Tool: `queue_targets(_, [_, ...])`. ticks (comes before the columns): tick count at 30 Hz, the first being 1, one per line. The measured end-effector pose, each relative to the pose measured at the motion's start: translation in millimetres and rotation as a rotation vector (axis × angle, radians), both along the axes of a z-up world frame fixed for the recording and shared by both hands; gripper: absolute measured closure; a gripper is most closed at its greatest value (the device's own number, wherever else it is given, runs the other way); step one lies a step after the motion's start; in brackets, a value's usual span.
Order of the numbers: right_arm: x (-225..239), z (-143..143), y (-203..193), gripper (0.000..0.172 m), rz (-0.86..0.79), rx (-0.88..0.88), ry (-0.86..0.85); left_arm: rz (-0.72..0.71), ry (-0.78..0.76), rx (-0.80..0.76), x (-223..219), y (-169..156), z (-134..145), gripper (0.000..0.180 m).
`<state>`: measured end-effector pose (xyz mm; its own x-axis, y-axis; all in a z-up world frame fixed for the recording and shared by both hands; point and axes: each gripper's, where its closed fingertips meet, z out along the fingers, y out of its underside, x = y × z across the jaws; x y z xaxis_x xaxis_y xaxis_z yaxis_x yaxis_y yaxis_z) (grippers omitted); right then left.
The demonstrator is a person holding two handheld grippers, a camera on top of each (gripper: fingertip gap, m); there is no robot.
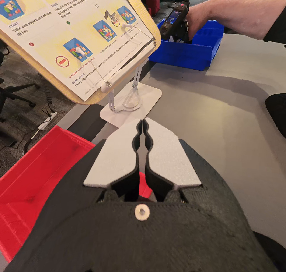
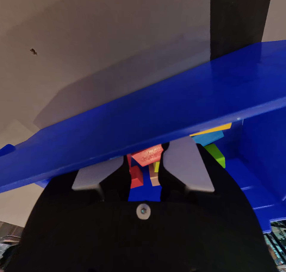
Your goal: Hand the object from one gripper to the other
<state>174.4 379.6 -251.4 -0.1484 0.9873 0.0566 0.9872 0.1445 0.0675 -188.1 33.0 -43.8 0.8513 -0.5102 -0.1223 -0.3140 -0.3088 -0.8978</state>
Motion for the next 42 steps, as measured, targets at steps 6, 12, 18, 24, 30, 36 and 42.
queue_targets(6, [5.6, 47.6, -10.1, 0.12, -0.1, 0.05, 0.078, 0.132, 0.128, -0.091, -47.7, -4.5, -19.8, 0.161])
queue_targets(12, [-18.5, 160.2, -50.4, 0.13, -0.258, 0.169, 0.368, 0.299, 0.35, -0.422, -128.9, -10.7, -89.1, 0.138])
queue_targets(18, [-91.6, 199.3, -121.6, 0.133, -0.148, 0.22, 0.618, 0.569, 0.166, -0.897, -168.1, -28.0, -167.2, 0.132])
queue_targets(24, [-135.5, 179.7, -155.9, 0.136, -0.058, 0.18, 0.654, 0.669, 0.079, -1.035, -175.4, -18.1, -205.5, 0.123])
queue_targets(30, [-140.9, 175.6, -156.9, 0.136, -0.04, 0.177, 0.664, 0.732, 0.067, -1.127, -185.5, -18.6, -226.9, 0.131])
queue_targets(36, [-144.5, 175.9, -162.7, 0.137, -0.007, 0.17, 0.681, 0.414, 0.175, -1.016, -158.3, 0.3, -225.3, 0.14])
queue_targets(42, [-149.5, 172.9, -169.5, 0.138, 0.017, 0.164, 0.68, 0.427, 0.225, -1.079, -162.1, -17.1, -226.3, 0.127])
